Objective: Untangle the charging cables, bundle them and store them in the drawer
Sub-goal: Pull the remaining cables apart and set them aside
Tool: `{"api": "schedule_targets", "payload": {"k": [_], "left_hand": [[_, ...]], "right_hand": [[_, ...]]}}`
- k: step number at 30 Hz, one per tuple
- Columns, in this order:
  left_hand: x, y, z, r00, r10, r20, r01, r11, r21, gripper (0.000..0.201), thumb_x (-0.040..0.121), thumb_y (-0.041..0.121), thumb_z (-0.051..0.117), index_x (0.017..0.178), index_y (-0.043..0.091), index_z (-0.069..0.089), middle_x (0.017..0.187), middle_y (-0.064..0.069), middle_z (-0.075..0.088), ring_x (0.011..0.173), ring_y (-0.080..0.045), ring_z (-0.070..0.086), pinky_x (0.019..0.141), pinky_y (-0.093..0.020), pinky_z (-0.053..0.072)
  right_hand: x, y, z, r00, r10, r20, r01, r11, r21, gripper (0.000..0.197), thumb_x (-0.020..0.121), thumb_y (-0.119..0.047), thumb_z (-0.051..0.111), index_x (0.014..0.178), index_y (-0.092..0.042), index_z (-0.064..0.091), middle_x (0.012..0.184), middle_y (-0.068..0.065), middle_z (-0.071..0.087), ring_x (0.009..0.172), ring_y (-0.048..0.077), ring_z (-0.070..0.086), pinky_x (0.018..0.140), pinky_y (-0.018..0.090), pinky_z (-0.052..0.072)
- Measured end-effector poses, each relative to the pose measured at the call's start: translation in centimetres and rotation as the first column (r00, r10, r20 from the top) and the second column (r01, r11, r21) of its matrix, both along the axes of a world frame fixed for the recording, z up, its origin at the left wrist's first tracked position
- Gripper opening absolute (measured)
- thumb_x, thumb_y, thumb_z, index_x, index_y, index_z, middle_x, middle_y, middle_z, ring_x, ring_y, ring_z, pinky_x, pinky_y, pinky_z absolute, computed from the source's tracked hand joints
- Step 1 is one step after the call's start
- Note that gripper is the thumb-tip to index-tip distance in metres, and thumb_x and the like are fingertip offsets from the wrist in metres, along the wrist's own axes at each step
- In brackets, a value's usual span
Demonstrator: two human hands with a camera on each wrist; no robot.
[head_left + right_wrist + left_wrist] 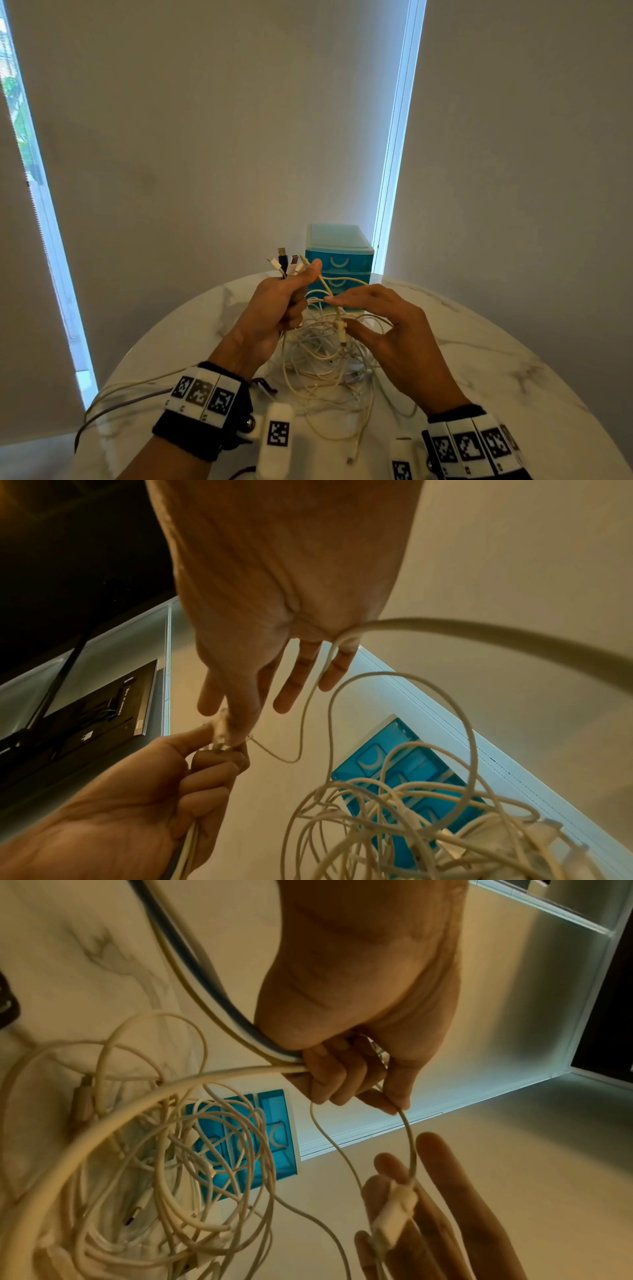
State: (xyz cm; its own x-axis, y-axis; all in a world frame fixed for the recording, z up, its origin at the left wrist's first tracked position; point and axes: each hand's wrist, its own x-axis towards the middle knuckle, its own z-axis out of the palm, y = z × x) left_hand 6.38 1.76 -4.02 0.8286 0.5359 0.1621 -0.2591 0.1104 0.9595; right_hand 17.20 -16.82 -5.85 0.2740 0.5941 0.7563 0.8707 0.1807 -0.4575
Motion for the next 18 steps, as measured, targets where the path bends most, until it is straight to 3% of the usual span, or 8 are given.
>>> {"api": "schedule_targets", "payload": {"k": [2,6,10,14,18], "left_hand": [[0.1,-0.1,-0.1,1.0,0.011,-0.02,-0.011,1.0,0.01,0.04,0.091,0.051,0.079,0.084,0.018,0.057,0.061,0.004,0.023,0.05,-0.012,0.015,0.044,-0.025,0.019],[0.0,-0.8,-0.2,0.999,0.023,-0.038,-0.019,0.994,0.104,0.042,0.092,0.058,0.076,0.064,0.03,0.062,0.064,0.001,0.023,0.055,-0.015,0.016,0.054,-0.035,0.013],[-0.3,-1.5,0.0,0.995,0.088,-0.052,-0.075,0.972,0.221,0.055,0.09,0.068,0.072,0.054,0.032,0.054,0.062,0.0,0.025,0.054,-0.015,0.02,0.051,-0.032,0.02],[-0.5,-1.4,0.6,0.999,0.051,0.005,-0.051,0.976,0.213,0.056,0.096,0.066,0.067,0.066,0.027,0.041,0.062,0.002,0.025,0.054,-0.016,0.018,0.051,-0.03,0.02],[-0.9,-1.1,0.7,0.994,-0.104,0.021,0.099,0.981,0.168,0.038,0.09,0.046,0.062,0.071,0.026,0.037,0.066,0.002,0.021,0.059,-0.017,0.011,0.057,-0.037,0.008]], "right_hand": [[0.0,0.0,0.1,1.0,-0.015,-0.009,0.015,1.0,0.024,0.034,0.089,-0.026,0.085,0.122,-0.035,0.081,0.123,-0.016,0.073,0.122,0.013,0.068,0.102,0.031,0.056],[-0.1,-0.2,0.4,0.994,-0.009,-0.112,0.026,0.988,0.153,0.022,0.093,-0.022,0.08,0.115,-0.024,0.083,0.125,-0.009,0.073,0.124,0.017,0.067,0.101,0.022,0.054],[-0.3,-0.8,1.5,0.919,0.039,-0.393,0.105,0.936,0.337,0.018,0.103,-0.026,0.069,0.117,-0.024,0.079,0.126,-0.01,0.077,0.119,0.018,0.072,0.096,0.032,0.056],[-0.1,-1.2,2.4,0.835,0.033,-0.549,0.237,0.879,0.414,0.023,0.106,-0.036,0.059,0.118,-0.024,0.075,0.122,-0.01,0.079,0.102,0.012,0.075,0.081,0.026,0.054],[-0.1,-1.0,2.3,0.795,0.025,-0.606,0.326,0.825,0.462,0.018,0.108,-0.035,0.06,0.116,-0.024,0.072,0.113,-0.007,0.081,0.088,0.008,0.071,0.084,0.033,0.052]]}}
